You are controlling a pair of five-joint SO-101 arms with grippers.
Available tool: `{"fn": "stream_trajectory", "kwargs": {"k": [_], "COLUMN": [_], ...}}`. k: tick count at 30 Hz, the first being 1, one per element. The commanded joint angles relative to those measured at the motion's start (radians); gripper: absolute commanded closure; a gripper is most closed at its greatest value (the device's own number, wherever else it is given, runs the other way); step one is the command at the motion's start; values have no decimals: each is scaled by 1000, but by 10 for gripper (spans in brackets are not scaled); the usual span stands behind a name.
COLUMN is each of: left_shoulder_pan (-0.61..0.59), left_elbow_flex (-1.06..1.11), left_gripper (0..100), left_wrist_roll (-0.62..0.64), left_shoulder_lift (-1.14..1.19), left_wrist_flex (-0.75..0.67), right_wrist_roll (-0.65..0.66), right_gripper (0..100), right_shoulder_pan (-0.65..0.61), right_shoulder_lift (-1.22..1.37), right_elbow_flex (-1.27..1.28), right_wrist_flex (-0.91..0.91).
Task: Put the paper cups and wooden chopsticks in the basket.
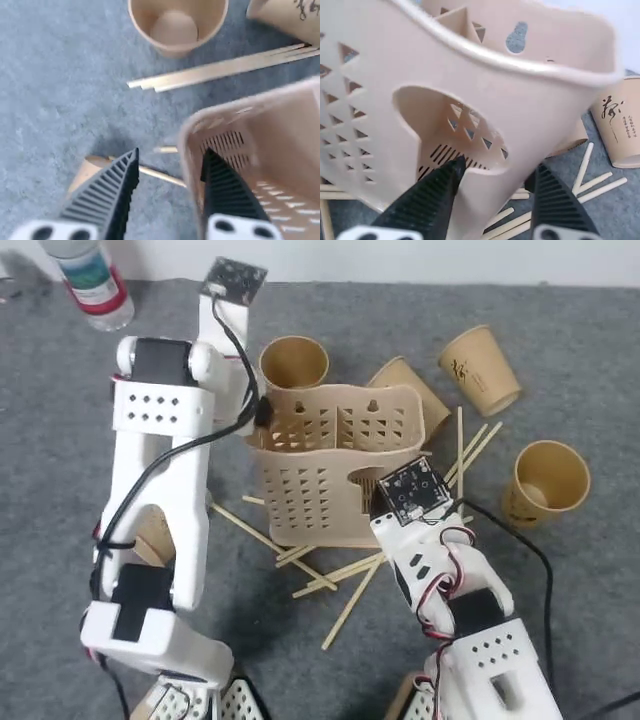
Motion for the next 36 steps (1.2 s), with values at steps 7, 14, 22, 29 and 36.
{"fn": "stream_trajectory", "kwargs": {"k": [7, 14, 22, 29, 36], "left_shoulder_pan": [126, 133, 135, 129, 130], "left_elbow_flex": [27, 27, 28, 28, 28], "left_gripper": [989, 991, 991, 991, 991], "left_wrist_roll": [-21, 20, 21, 21, 21], "left_shoulder_lift": [-98, -98, -97, -97, -97], "left_wrist_flex": [6, 2, -15, -15, -21], "right_wrist_roll": [-8, -9, -8, -48, -48], "right_gripper": [797, 767, 701, 701, 664], "right_shoulder_pan": [-2, -5, -73, -79, -79], "right_shoulder_lift": [-7, -16, -16, -8, -18], "right_elbow_flex": [-23, -55, -203, -276, -298], "right_wrist_flex": [10, 19, 71, 93, 285]}}
